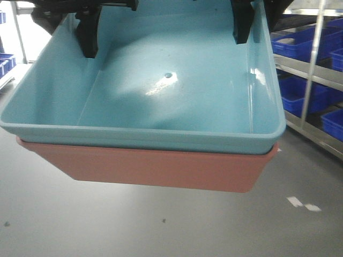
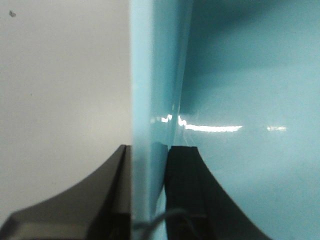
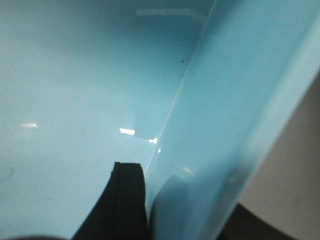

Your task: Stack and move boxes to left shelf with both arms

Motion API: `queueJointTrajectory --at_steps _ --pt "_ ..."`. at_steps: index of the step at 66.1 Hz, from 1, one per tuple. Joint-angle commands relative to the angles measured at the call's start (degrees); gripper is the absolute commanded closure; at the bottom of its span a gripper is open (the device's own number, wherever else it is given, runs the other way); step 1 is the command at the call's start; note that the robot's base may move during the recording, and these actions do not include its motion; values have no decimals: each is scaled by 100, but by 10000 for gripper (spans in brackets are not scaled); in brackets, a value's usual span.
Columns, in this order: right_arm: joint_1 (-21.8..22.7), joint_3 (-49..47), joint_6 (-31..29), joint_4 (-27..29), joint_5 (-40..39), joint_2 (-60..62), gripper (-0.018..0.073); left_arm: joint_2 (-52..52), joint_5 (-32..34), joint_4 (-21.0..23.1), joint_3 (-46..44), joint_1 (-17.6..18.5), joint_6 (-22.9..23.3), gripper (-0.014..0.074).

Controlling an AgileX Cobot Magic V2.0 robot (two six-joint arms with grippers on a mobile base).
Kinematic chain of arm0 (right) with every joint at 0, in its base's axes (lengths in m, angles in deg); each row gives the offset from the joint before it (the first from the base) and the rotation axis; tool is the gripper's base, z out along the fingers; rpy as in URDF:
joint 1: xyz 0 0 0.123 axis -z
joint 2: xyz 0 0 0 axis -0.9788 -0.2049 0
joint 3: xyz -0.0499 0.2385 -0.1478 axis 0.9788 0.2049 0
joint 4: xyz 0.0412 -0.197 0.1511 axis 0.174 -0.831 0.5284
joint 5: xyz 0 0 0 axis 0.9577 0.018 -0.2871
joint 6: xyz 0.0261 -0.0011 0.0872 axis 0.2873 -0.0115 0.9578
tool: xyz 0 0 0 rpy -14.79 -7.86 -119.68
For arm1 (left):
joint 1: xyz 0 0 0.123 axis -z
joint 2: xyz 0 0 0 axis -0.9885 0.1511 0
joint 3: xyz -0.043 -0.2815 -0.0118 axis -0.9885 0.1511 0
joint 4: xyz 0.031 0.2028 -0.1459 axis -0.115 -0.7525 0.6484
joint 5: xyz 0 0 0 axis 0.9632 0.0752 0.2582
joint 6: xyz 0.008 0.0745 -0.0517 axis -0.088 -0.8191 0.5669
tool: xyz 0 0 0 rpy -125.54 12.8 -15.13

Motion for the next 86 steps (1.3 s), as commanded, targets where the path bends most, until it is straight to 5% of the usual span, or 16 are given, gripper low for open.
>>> queueJointTrajectory --at_steps 1,86 --pt "-177 -282 -126 522 -1303 238 503 -296 1336 499 -340 251 105 601" --pt "-177 -282 -126 511 -1302 238 503 -261 1336 489 -340 251 105 601"
